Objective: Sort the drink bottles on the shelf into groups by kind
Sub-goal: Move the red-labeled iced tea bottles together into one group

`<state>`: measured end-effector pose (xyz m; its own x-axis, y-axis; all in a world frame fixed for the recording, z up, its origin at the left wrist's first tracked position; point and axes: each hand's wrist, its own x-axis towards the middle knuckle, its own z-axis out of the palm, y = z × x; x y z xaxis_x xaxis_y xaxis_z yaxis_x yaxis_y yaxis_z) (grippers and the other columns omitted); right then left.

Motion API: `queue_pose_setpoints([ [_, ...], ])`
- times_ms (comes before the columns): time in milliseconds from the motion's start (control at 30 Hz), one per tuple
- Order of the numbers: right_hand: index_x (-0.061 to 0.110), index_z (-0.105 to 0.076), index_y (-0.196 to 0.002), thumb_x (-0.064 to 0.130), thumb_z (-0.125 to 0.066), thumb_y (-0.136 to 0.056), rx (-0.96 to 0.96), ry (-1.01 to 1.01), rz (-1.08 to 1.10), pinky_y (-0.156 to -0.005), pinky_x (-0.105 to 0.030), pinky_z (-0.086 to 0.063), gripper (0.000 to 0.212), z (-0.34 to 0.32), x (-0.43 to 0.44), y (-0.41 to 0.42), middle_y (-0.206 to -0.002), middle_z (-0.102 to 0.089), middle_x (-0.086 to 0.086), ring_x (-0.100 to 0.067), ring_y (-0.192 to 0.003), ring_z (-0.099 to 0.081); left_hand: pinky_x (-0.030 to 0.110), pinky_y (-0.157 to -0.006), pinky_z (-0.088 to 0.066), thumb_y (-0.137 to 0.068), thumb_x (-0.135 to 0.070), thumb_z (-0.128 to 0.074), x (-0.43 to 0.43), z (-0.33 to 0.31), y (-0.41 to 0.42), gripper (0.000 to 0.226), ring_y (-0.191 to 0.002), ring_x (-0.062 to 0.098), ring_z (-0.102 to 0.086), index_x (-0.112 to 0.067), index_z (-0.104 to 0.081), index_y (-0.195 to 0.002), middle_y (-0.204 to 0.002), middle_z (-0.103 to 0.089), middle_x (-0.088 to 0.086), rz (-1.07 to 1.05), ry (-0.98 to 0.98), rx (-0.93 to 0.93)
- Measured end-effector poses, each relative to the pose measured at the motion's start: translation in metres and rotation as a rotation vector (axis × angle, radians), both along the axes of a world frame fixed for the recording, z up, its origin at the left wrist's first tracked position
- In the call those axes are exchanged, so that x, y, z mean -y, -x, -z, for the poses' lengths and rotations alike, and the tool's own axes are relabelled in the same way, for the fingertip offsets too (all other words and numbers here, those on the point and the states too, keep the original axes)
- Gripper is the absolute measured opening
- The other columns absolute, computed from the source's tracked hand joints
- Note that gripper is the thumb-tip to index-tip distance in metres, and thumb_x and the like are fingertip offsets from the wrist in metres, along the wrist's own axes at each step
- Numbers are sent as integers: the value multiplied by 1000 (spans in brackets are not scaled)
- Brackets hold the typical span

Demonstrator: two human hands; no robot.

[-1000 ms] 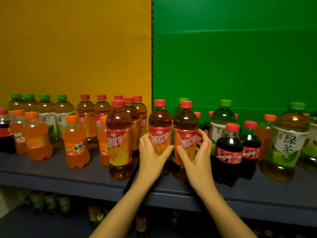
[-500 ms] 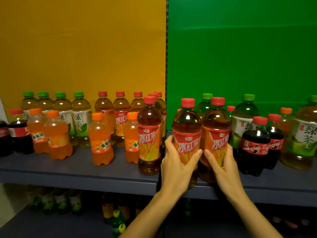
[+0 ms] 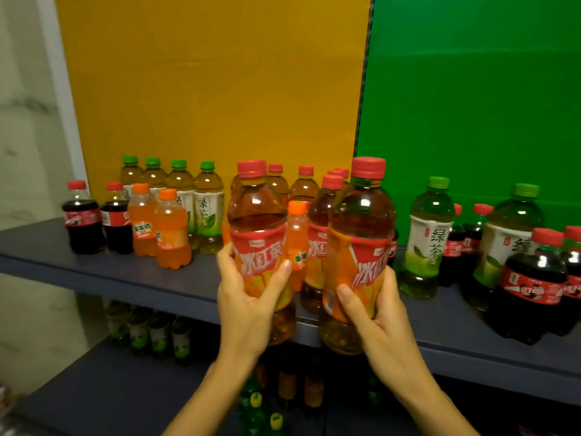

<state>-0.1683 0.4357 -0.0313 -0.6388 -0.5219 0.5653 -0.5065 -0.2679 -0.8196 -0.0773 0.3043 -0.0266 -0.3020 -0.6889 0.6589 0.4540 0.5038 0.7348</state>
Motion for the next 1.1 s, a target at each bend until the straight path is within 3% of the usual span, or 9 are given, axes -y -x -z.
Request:
queue_pose_setpoints([
  [67,32,-43,-120,45,-60,-74,10,-6,-14,-82,-8,-46,50,-1,16,-9,-106,-63,25,10,-101,-59,11,-77,-48,-70,-42,-76,23,2,-10,58,-96,-4,-61,-28,-41,-115,-100,-62,-22,-58,-15,10],
  [233,28,-38,-131,50,-58,-72,-8,-8,14,-92,-12,-45,66,3,69,-30,-121,-56,18,9,-108,-54,19,-83,-48,-69,-40,-67,83,2,-24,61,-98,-4,-60,-25,-39,-121,-107,-60,-15,-88,-26,67],
  [333,27,-35,-133,49,-58,-72,-8,-5,74,-92,-9,-43,69,9,105,-38,-124,-54,17,10,-111,-51,16,-80,-48,-74,-36,-67,118,3,-26,61,-100,-4,-58,-23,-37,-126,-112,-59,-13,-70,-5,128],
  [533,22,-28,-140,51,-58,-74,14,-20,197,-103,-30,-42,78,20,154,-36,-132,-50,7,-4,-121,-48,13,-81,-48,-75,-35,-66,162,13,-16,65,-110,4,-55,-21,-34,-129,-122,-55,-4,22,25,183],
  [700,20,-27,-139,54,-55,-76,-15,-53,298,-106,-39,-41,78,21,173,-33,-134,-48,4,-9,-124,-46,34,-99,-46,-70,-51,-62,180,18,-1,77,-119,12,-48,-22,-30,-133,-129,-47,-2,13,53,223],
  [867,26,-10,-143,57,-52,-74,3,-63,359,-109,-32,-35,87,23,188,-39,-142,-35,2,-11,-131,-37,40,-105,-38,-80,-47,-59,192,15,12,84,-125,20,-38,-13,-17,-144,-133,-34,7,-193,193,327],
  [967,17,-16,-141,52,-50,-79,-33,-105,428,-107,-27,-32,79,23,196,-40,-139,-35,0,-12,-130,-33,38,-104,-35,-82,-46,-57,198,15,17,88,-128,29,-38,-7,-9,-145,-138,-34,17,-292,291,389],
  [1100,14,-25,-136,41,-53,-86,-111,-150,502,-105,-23,-28,63,23,206,-39,-134,-37,-1,-10,-124,-33,42,-95,-43,-84,-45,-55,205,15,21,80,-120,36,-47,2,-21,-140,-132,-42,23,-428,393,470],
])
